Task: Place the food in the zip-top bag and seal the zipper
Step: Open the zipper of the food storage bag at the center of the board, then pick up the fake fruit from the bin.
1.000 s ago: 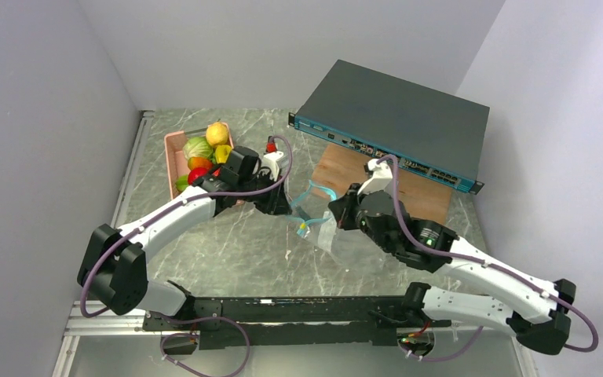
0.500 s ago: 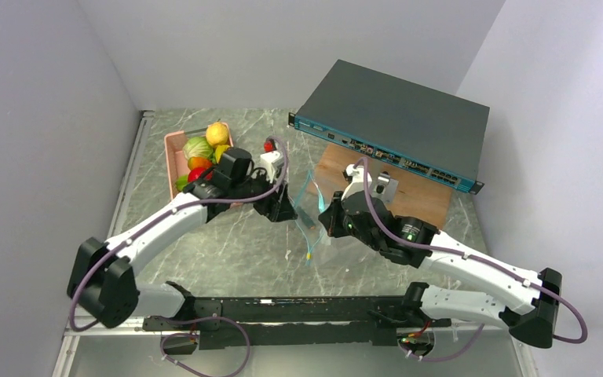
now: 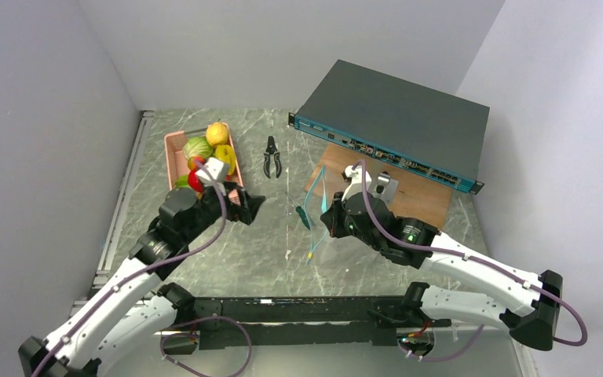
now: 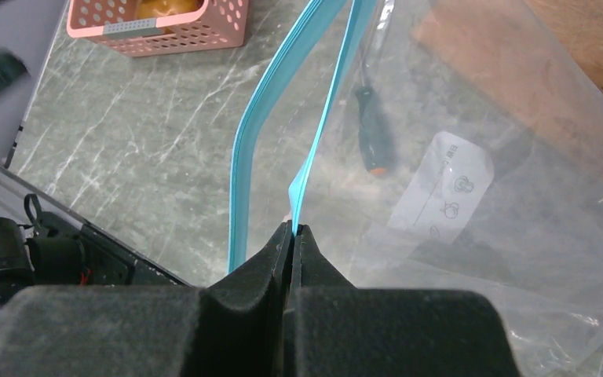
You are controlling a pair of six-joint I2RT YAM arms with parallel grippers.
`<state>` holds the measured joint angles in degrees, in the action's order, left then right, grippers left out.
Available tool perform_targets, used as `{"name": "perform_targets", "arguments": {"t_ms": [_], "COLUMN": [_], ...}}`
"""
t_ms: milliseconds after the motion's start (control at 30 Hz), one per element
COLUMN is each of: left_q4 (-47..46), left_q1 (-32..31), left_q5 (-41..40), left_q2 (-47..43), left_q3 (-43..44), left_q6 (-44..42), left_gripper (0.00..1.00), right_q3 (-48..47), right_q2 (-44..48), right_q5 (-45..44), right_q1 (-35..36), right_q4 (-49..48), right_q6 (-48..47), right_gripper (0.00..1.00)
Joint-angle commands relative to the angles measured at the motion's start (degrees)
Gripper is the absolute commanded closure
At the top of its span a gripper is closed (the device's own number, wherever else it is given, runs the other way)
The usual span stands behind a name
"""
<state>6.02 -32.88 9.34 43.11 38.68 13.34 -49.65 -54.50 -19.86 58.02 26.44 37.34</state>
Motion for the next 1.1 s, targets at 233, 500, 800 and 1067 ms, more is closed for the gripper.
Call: {"name": "perform_targets", "arguments": {"t_ms": [233,500,800,1067], "left_q4": [-0.9,6.7,11.1,13.3], "left_q1": [21.4,36.9,42.5,42.3], "left_q5": [-27.3,-11.4,-3.3,-8.3], "left_q2": [-0.1,29.9,56.6,67.9], "left_q3": [1.8,22.7,43.6,47.5], "left_q6": [16.7,17.1,21.1,29.8], "left_gripper": [0.00,0.00,0.01,0.00], "right_q3": [1.9,2.5,5.2,4.3], "right_q2": [1.3,2.7,4.7,4.9], "right_q5": [6.7,11.7,14.5,16.2], "right_q1": [-4.4,-7.1,-8.2,-9.3], "right_q4": [-5.5,-5.8,-6.2,-5.7], "right_q6": [-7.9,-10.8,-10.9,-11.0], "right_gripper": [1.00,1.00,1.00,1.00]}}
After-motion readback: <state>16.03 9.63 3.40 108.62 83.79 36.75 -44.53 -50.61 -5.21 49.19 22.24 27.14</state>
